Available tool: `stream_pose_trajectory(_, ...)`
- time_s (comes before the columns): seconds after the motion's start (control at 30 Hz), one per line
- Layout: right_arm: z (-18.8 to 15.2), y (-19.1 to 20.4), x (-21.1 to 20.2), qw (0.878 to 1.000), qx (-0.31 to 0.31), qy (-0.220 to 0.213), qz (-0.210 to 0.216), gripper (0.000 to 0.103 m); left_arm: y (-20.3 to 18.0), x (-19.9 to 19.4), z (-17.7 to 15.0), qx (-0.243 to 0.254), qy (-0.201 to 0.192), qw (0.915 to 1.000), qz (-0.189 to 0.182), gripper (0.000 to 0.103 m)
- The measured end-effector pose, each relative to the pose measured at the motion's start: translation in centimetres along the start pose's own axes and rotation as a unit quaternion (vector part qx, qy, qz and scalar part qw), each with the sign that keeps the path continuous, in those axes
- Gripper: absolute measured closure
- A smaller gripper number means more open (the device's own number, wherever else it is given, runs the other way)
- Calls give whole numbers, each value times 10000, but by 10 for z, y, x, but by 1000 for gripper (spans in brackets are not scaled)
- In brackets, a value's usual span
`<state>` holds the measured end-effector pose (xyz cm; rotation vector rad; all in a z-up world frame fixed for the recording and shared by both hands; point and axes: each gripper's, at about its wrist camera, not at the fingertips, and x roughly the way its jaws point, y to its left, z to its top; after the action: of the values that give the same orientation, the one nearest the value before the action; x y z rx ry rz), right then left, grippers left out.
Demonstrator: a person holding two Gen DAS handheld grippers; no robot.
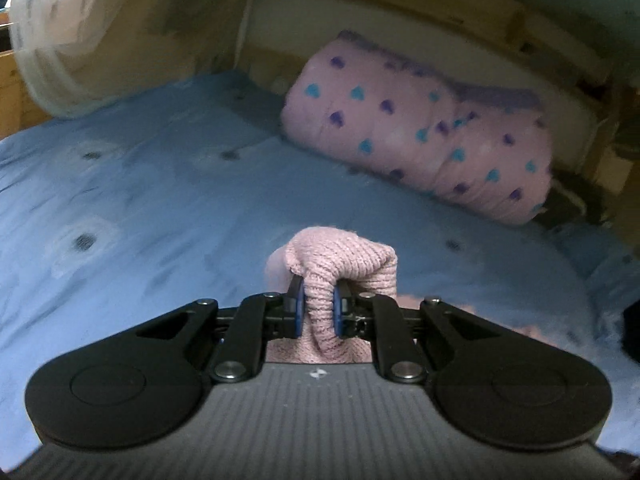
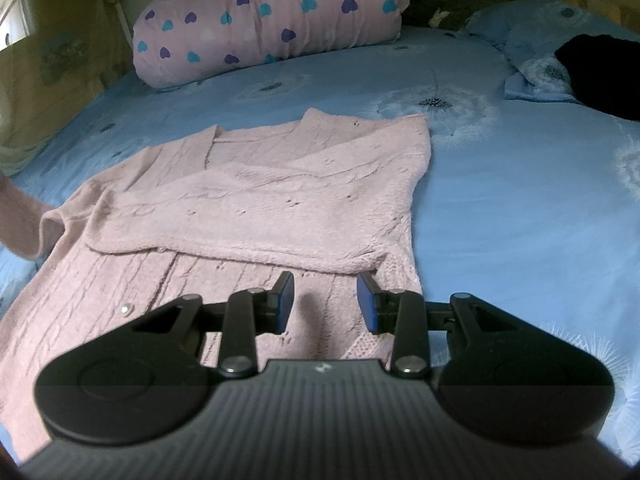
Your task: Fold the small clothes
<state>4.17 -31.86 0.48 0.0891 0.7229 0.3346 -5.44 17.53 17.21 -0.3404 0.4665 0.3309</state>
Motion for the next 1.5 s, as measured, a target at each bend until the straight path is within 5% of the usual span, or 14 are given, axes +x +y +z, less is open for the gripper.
stream_pose_trajectory(0.23,1,-6,-3,9998,173,-44,37,66,-83,-7,39,269,-278,9978,-544,87)
stream_pose_trajectory(0.43,4,-15,-9,9992,369,-134,39,66,-169,-5,41,594,-230,9917,-1117,87)
stream_pose_trajectory(0.73,8,-31,-15,9968,761,-231,-4,66,-281,50,-26,906,599,9802,-1653,87)
stream_pose_trajectory(0.97,11,-40,-16,9953,886,-275,-261,66,-338,99,-104,1357,1327,9667,-1714,87)
stream_pose_trajectory(1.37,14,-46,-18,9935,1084,-288,-217,66,-371,148,-168,2003,2078,9442,-1587,85)
stream_pose_trajectory(1.5,15,-47,-18,9928,1143,-304,-187,66,-372,145,-165,2027,2238,9400,-1588,72)
